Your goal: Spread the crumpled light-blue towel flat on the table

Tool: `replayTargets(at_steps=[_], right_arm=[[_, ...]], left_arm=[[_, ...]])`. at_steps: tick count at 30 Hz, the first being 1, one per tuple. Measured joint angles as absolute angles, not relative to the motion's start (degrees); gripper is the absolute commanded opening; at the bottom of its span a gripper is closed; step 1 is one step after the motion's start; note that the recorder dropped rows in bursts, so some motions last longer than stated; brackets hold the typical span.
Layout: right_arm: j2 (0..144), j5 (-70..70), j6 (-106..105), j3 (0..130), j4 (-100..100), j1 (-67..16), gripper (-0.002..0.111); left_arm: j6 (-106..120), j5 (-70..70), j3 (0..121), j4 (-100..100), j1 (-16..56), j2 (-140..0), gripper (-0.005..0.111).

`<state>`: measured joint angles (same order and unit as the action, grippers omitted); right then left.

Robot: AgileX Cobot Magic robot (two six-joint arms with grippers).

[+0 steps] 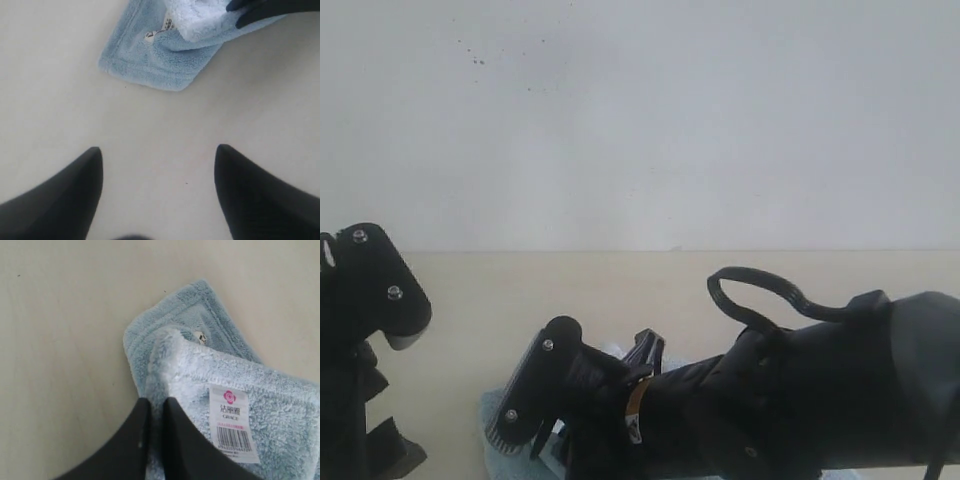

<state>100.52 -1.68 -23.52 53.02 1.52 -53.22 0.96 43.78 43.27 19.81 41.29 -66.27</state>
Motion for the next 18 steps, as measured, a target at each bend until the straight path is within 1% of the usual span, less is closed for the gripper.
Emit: replayTargets(at_steps=[12,18], right_arm=[[96.3,-2.3,-23.7,53.0,1.5,-53.7,0.009],[95.8,-4.7,-24.5,53.0,1.5,-53.7,0.009]], left_arm=[[6.1,37.9,43.3,26.0,41.3,-73.9,0.064],[6.2,34.0,43.9,29.2,41.3,-74.4,0.064]])
